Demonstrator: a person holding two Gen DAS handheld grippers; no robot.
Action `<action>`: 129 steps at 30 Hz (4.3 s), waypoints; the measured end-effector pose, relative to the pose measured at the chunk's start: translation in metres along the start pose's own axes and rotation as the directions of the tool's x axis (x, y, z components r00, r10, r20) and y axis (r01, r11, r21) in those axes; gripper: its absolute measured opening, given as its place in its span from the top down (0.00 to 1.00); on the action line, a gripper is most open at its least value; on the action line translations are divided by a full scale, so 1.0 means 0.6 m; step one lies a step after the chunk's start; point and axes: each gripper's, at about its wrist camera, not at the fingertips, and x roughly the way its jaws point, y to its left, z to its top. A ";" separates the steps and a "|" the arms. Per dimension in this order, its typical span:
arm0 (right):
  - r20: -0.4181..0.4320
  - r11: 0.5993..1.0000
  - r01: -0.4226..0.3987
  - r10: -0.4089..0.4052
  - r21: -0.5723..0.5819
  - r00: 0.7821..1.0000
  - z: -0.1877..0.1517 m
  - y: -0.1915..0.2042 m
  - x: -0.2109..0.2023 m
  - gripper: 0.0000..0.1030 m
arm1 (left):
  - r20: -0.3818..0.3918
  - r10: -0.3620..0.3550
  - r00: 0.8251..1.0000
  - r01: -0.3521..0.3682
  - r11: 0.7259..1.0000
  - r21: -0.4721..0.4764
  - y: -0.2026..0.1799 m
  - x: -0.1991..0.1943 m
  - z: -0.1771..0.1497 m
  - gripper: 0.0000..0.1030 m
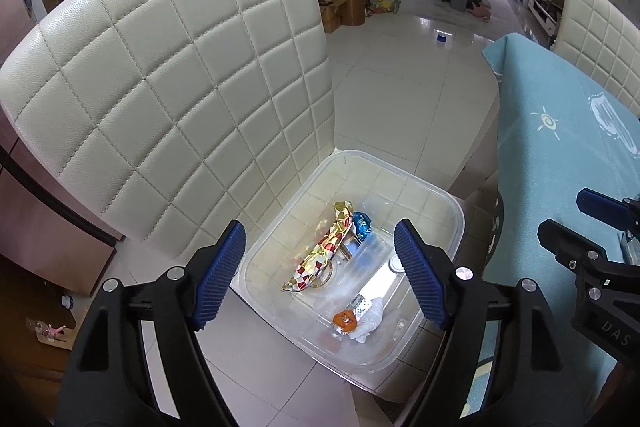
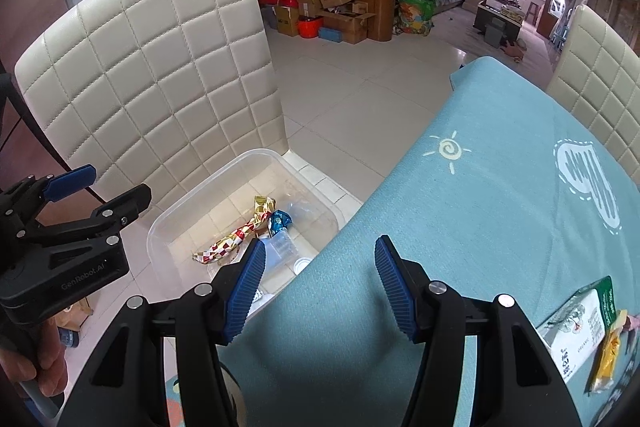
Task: Collect trash
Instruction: 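Open both tools over the bin to drop the peel and cap, then move both open tools back over the table, then grasp the white milk carton with the left tool while the right tool grasps the clear snack wrapper, then carry the milk carton and snack wrapper over the bin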
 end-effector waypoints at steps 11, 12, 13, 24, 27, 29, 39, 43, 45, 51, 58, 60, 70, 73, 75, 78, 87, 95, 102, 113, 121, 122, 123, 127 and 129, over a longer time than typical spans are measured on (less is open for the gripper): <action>0.045 0.999 0.026 -0.027 0.024 0.999 -0.031 -0.007 -0.073 0.46 | 0.042 -0.014 0.999 0.013 1.000 0.021 -0.018 -0.067 -0.020 0.23; 0.049 0.999 0.029 -0.031 0.030 0.998 -0.036 -0.010 -0.082 0.46 | 0.045 -0.016 0.999 0.015 1.000 0.024 -0.021 -0.073 -0.022 0.23; 0.053 0.999 0.033 -0.035 0.036 0.998 -0.041 -0.013 -0.090 0.46 | 0.049 -0.020 0.999 0.018 0.999 0.029 -0.026 -0.081 -0.025 0.22; 0.072 0.984 0.099 -0.111 0.147 0.991 -0.129 -0.096 -0.159 0.46 | 0.070 -0.089 0.994 0.079 0.988 0.132 -0.129 -0.139 -0.060 0.19; 0.054 0.972 0.128 -0.141 0.196 0.989 -0.165 -0.134 -0.171 0.46 | 0.060 -0.121 0.991 0.108 0.978 0.179 -0.175 -0.146 -0.076 0.18; 0.039 0.963 0.146 -0.159 0.225 0.987 -0.190 -0.160 -0.180 0.46 | 0.049 -0.143 0.989 0.129 0.968 0.214 -0.211 -0.149 -0.089 0.16; -0.014 0.875 0.279 -0.298 0.396 0.954 -0.310 -0.335 -0.256 0.46 | 0.019 -0.233 0.972 0.211 0.907 0.364 -0.393 -0.171 -0.112 0.08; -0.041 0.817 0.327 -0.351 0.475 0.935 -0.348 -0.401 -0.280 0.46 | 0.018 -0.249 0.968 0.219 0.884 0.412 -0.452 -0.169 -0.106 0.07; -0.058 0.788 0.356 -0.380 0.502 0.923 -0.362 -0.429 -0.287 0.46 | 0.008 -0.254 0.967 0.227 0.877 0.422 -0.476 -0.163 -0.099 0.07; -0.103 0.725 0.395 -0.413 0.564 0.905 -0.395 -0.483 -0.290 0.46 | -0.001 -0.255 0.967 0.226 0.855 0.468 -0.521 -0.142 -0.085 0.07; -0.118 0.720 0.371 -0.378 0.587 0.918 -0.389 -0.503 -0.254 0.44 | -0.027 -0.244 0.969 0.226 0.848 0.479 -0.545 -0.100 -0.060 0.07; -0.096 0.729 0.354 -0.371 0.586 0.923 -0.381 -0.502 -0.245 0.45 | -0.034 -0.238 0.971 0.225 0.848 0.479 -0.547 -0.087 -0.055 0.07; -0.066 0.780 0.361 -0.383 0.511 0.921 -0.328 -0.489 -0.211 0.67 | -0.069 -0.270 0.960 0.270 0.843 0.465 -0.549 -0.048 -0.047 0.27; -0.060 0.782 0.358 -0.383 0.511 0.922 -0.323 -0.490 -0.209 0.70 | -0.067 -0.314 0.947 0.307 0.828 0.469 -0.548 -0.053 -0.048 0.37; -0.056 0.788 0.357 -0.382 0.501 0.922 -0.321 -0.488 -0.209 0.72 | -0.072 -0.320 0.945 0.317 0.834 0.452 -0.544 -0.054 -0.045 0.38; -0.052 0.795 0.349 -0.374 0.497 0.926 -0.316 -0.483 -0.211 0.76 | -0.060 -0.316 0.947 0.310 0.844 0.438 -0.538 -0.057 -0.044 0.41; -0.019 0.824 0.340 -0.372 0.453 0.928 -0.299 -0.434 -0.237 0.79 | -0.006 -0.333 0.943 0.304 0.852 0.427 -0.497 -0.104 -0.046 0.41; 0.033 0.866 0.318 -0.357 0.386 0.933 -0.274 -0.367 -0.264 0.79 | 0.036 -0.341 0.939 0.297 0.863 0.408 -0.441 -0.147 -0.061 0.41; 0.068 0.905 0.281 -0.317 0.320 0.946 -0.249 -0.300 -0.256 0.79 | 0.089 -0.318 0.944 0.261 0.885 0.387 -0.369 -0.177 -0.080 0.41; 0.123 0.969 0.197 -0.216 0.148 0.969 -0.177 -0.151 -0.216 0.79 | 0.115 -0.220 0.969 0.182 0.945 0.273 -0.230 -0.170 -0.082 0.41; 0.135 0.987 0.148 -0.155 0.058 0.979 -0.133 -0.071 -0.187 0.79 | 0.124 -0.165 0.978 0.137 0.968 0.211 -0.147 -0.163 -0.084 0.41; 0.137 0.989 0.142 -0.147 0.045 0.980 -0.128 -0.060 -0.182 0.79 | 0.124 -0.158 0.980 0.130 0.970 0.204 -0.138 -0.160 -0.084 0.41; 0.137 0.990 0.136 -0.140 0.033 0.981 -0.122 -0.051 -0.178 0.79 | 0.125 -0.150 0.981 0.124 0.973 0.196 -0.129 -0.158 -0.083 0.41; 0.134 0.993 0.116 -0.114 -0.011 0.984 -0.105 -0.017 -0.161 0.79 | 0.122 -0.128 0.984 0.107 0.980 0.167 -0.095 -0.150 -0.081 0.41; 0.133 0.994 0.107 -0.101 -0.034 0.986 -0.096 -0.002 -0.154 0.79 | 0.121 -0.116 0.986 0.097 0.984 0.152 -0.080 -0.145 -0.079 0.41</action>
